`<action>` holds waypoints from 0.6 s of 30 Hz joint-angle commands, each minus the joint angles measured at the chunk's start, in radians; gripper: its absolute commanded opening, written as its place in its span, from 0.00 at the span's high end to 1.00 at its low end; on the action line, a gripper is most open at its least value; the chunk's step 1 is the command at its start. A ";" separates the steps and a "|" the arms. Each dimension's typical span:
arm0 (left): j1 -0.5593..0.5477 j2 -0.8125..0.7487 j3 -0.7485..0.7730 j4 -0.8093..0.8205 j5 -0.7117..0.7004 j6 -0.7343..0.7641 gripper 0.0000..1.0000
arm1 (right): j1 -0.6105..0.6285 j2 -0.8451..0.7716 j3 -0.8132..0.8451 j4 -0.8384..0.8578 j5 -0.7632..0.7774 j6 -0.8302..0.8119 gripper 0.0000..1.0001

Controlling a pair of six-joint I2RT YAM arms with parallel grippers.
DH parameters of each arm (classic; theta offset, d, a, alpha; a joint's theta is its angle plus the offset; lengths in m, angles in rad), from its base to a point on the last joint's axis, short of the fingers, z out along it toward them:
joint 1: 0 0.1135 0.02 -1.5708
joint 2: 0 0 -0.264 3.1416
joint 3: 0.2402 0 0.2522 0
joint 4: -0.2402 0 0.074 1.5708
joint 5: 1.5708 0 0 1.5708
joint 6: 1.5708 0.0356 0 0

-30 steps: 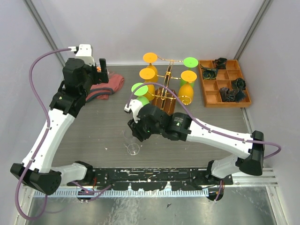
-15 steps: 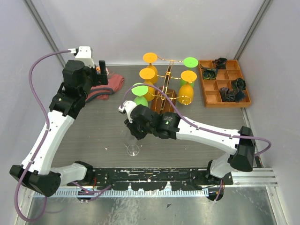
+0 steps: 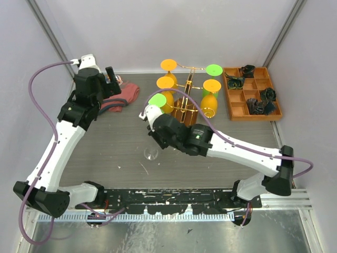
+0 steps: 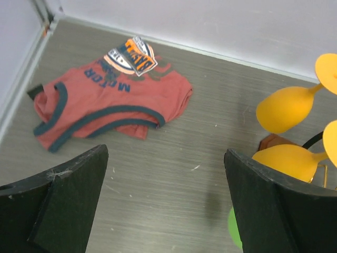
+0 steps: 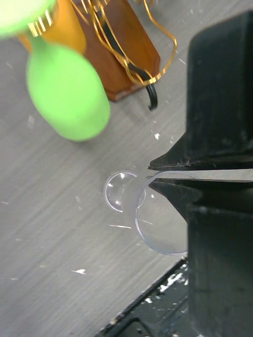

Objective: Place the wine glass upside down on the wine glass rack

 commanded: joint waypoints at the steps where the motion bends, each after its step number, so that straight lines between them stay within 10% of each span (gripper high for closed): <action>1: 0.023 -0.012 0.030 -0.086 -0.055 -0.310 0.02 | 0.002 -0.174 0.008 0.284 0.151 -0.101 0.99; 18: 0.056 -0.277 -0.284 0.067 0.201 -1.335 0.05 | -0.033 -0.123 -0.272 1.234 0.148 -0.509 0.99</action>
